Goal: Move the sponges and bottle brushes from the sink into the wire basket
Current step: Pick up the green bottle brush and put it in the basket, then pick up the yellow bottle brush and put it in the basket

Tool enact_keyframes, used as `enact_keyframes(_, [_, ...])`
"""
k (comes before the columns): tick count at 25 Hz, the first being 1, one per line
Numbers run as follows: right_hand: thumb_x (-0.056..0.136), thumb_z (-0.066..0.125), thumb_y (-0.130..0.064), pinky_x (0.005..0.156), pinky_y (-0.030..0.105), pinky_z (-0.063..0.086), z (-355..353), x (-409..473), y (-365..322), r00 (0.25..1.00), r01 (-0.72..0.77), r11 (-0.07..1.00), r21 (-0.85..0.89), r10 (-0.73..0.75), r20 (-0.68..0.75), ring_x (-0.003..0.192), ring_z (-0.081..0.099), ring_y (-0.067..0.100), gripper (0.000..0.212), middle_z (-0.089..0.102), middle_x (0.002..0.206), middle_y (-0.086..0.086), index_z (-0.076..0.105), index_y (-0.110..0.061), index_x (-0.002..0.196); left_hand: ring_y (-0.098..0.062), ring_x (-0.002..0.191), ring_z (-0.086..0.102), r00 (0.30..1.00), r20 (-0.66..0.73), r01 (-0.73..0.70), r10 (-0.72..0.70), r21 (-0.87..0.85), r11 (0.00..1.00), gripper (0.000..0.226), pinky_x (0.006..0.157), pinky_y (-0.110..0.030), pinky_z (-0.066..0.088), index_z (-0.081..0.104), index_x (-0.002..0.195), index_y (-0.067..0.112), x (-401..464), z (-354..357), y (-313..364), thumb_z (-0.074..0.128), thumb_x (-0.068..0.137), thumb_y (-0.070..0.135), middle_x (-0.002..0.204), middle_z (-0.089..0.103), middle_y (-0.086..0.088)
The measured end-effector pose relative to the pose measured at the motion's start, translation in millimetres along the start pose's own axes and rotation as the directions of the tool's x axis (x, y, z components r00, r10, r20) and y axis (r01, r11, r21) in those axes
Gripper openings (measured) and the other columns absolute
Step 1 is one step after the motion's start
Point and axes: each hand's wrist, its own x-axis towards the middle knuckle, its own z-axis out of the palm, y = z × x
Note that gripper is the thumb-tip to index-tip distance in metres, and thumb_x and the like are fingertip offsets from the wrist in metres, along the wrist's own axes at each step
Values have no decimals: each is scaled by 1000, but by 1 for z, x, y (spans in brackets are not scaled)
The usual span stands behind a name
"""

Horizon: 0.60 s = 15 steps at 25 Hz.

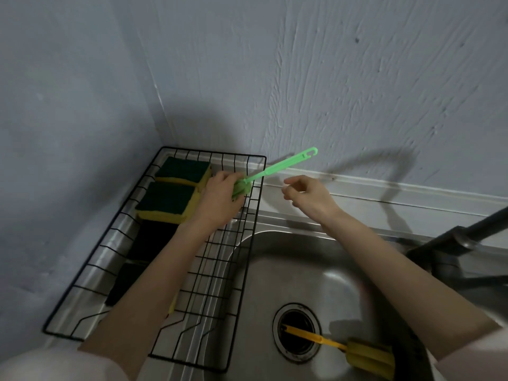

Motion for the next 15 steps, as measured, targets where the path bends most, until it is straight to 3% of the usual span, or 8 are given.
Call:
enact_keyframes(2, [89, 53, -18, 84, 20, 37, -11, -20, -4, 999, 44, 993, -107, -43, 11, 97, 55, 16, 31, 62, 107, 7, 58, -8, 118, -26, 119, 42, 999, -7, -41, 41, 17, 999, 45, 97, -33, 37, 43, 129, 12, -16, -8, 12, 54, 85, 12, 132, 44, -14])
enact_keyframes(5, [88, 53, -18, 78, 14, 34, -28, -49, -1, 995, 97, 973, -211, -93, 32, 105, 58, 19, 27, 66, 115, 7, 61, -13, 113, -27, 117, 47, 995, 15, -98, 98, 13, 995, 40, 96, -33, 38, 47, 125, 10, -38, -12, 34, 52, 86, 12, 129, 48, -15])
enact_keyframes(7, [88, 53, -19, 78, 13, 34, -40, -68, 6, 995, 99, 959, -267, -91, 43, 109, 58, 20, 27, 66, 116, 7, 61, -14, 113, -27, 118, 49, 990, 37, -136, 136, -2, 991, 38, 98, -33, 38, 49, 123, 8, -52, -7, 50, 53, 85, 11, 128, 51, -16])
enact_keyframes(11, [88, 53, -18, 95, 23, 38, -62, -99, 30, 994, 85, 921, -379, -54, 92, 114, 56, 23, 30, 63, 121, 9, 59, -13, 117, -28, 114, 51, 979, 87, -181, 182, -18, 983, 37, 98, -35, 39, 52, 120, 7, -73, 15, 79, 54, 83, 10, 124, 55, -16])
enact_keyframes(15, [86, 55, -16, 76, 16, 35, -75, -115, 68, 982, 55, 874, -483, 39, 183, 113, 57, 23, 32, 64, 120, 9, 58, -11, 118, -31, 110, 54, 965, 186, -176, 187, -77, 981, 36, 94, -34, 39, 53, 118, 5, -93, 57, 99, 55, 82, 9, 118, 59, -19])
